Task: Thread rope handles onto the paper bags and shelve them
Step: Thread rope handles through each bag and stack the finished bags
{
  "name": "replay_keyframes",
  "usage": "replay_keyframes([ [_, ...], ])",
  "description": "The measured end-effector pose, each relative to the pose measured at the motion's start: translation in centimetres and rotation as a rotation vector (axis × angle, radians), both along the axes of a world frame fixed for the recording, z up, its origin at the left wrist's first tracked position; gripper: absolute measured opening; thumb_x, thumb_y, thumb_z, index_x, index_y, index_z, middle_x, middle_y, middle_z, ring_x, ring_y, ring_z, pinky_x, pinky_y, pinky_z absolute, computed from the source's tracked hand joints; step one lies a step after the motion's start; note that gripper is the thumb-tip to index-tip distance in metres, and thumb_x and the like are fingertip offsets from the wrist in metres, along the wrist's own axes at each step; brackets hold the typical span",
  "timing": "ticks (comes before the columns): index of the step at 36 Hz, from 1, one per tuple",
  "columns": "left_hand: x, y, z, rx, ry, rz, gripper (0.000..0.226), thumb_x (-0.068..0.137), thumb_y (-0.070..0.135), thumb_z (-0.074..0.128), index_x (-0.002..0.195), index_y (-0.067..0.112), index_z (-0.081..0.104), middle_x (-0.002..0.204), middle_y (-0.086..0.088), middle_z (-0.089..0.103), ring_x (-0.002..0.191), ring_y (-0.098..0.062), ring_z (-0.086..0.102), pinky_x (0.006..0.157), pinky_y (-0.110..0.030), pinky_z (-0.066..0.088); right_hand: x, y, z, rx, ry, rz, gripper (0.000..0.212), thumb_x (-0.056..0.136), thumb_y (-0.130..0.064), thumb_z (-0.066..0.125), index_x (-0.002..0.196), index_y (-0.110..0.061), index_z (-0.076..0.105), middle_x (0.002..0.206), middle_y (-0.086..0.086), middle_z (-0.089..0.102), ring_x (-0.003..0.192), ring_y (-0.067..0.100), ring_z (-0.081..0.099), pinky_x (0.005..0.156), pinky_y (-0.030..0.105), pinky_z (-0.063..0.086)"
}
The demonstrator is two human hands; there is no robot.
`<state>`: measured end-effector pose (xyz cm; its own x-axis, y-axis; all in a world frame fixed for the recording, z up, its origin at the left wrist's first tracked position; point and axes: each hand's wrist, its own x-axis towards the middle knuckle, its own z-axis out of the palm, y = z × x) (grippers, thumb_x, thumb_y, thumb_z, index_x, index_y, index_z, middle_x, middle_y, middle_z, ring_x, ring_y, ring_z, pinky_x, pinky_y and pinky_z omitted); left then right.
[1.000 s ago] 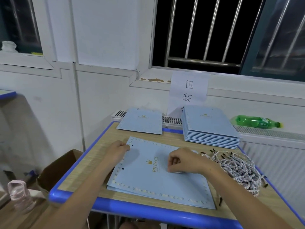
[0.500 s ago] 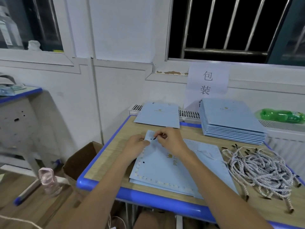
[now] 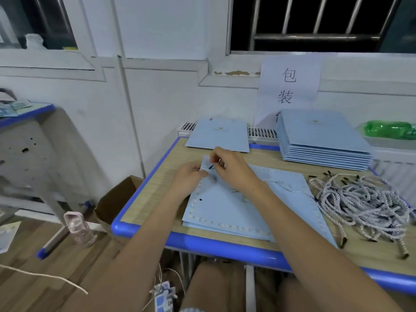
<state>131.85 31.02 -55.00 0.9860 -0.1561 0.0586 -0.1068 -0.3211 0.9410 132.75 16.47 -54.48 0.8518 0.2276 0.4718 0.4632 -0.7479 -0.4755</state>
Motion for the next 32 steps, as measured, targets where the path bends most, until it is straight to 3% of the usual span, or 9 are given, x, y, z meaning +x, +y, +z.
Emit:
replay_keyframes([
  [5, 0.2, 0.1, -0.1, -0.017, -0.006, -0.001, 0.008, 0.087, 0.009, 0.056, 0.082, 0.011, 0.062, 0.084, -0.009, 0.061, 0.080, -0.023, 0.057, 0.075, -0.035, 0.041, 0.2, 0.0, 0.0, 0.006, 0.020, 0.008, 0.014, 0.088, 0.005, 0.050, 0.092, -0.008, 0.054, 0.086, 0.008, 0.061, 0.073, 0.022, 0.051, 0.068, 0.032, 0.043],
  [9, 0.4, 0.0, -0.2, -0.061, 0.011, 0.032, 0.024, 0.087, 0.010, 0.051, 0.064, 0.017, 0.052, 0.063, 0.004, 0.054, 0.062, -0.014, 0.048, 0.061, -0.030, 0.036, 0.5, 0.4, -0.6, 0.083, 0.073, -0.021, 0.013, 0.088, 0.003, 0.053, 0.091, -0.010, 0.054, 0.084, 0.004, 0.059, 0.070, 0.015, 0.048, 0.068, 0.028, 0.043],
  [12, 0.8, 0.0, -0.2, -0.054, 0.044, 0.068, 0.026, 0.091, 0.013, 0.038, 0.082, 0.007, 0.062, 0.083, -0.003, 0.066, 0.077, -0.020, 0.060, 0.070, -0.036, 0.045, 0.5, 0.8, -1.2, 0.341, 0.123, -0.053, 0.016, 0.086, 0.003, 0.058, 0.086, -0.013, 0.057, 0.080, -0.001, 0.059, 0.068, 0.010, 0.050, 0.066, 0.016, 0.043],
  [14, 0.7, 0.2, -0.1, -0.106, 0.050, 0.047, 0.030, 0.092, 0.008, 0.037, 0.090, 0.013, 0.067, 0.089, -0.003, 0.069, 0.079, -0.018, 0.064, 0.069, -0.031, 0.049, 0.4, 0.9, -1.3, 0.523, 0.161, -0.074, 0.018, 0.083, 0.004, 0.062, 0.086, -0.013, 0.058, 0.077, -0.005, 0.058, 0.065, 0.006, 0.051, 0.063, 0.008, 0.042],
  [18, 0.4, 0.6, -0.1, -0.158, -0.001, -0.066, 0.019, 0.094, 0.009, 0.049, 0.091, 0.016, 0.066, 0.086, -0.005, 0.066, 0.072, -0.015, 0.062, 0.064, -0.024, 0.046, 0.3, 0.8, -1.3, 0.660, 0.193, -0.047, 0.026, 0.079, 0.004, 0.068, 0.079, -0.021, 0.058, 0.076, -0.004, 0.061, 0.070, 0.008, 0.057, 0.070, 0.014, 0.047],
  [20, 0.5, 0.8, -0.4, -0.140, -0.037, -0.101, 0.013, 0.093, 0.008, 0.054, 0.095, 0.015, 0.065, 0.082, -0.010, 0.056, 0.071, -0.018, 0.055, 0.061, -0.024, 0.043, 0.2, 0.8, -1.4, 0.686, 0.221, -0.029, 0.028, 0.079, 0.003, 0.069, 0.078, -0.023, 0.059, 0.076, -0.005, 0.062, 0.072, 0.008, 0.058, 0.073, 0.018, 0.049],
  [26, 0.7, 0.4, -1.1, -0.016, -0.216, -0.034, 0.013, 0.087, 0.000, 0.057, 0.080, 0.007, 0.065, 0.065, 0.002, 0.052, 0.059, -0.007, 0.044, 0.054, -0.012, 0.036, 0.2, 0.5, -1.6, 0.709, 0.276, 0.009, 0.017, 0.084, 0.000, 0.065, 0.087, -0.017, 0.062, 0.080, -0.010, 0.064, 0.074, 0.002, 0.061, 0.076, 0.014, 0.048],
  [32, 1.2, -0.2, -0.9, 0.311, -0.284, 0.072, 0.032, 0.088, 0.001, 0.051, 0.062, 0.020, 0.047, 0.061, 0.008, 0.047, 0.057, -0.004, 0.037, 0.051, -0.016, 0.030, 0.0, 0.7, -1.8, 0.610, 0.236, -0.019, 0.017, 0.086, 0.000, 0.061, 0.090, -0.016, 0.063, 0.083, -0.006, 0.062, 0.076, 0.005, 0.057, 0.076, 0.014, 0.048],
])
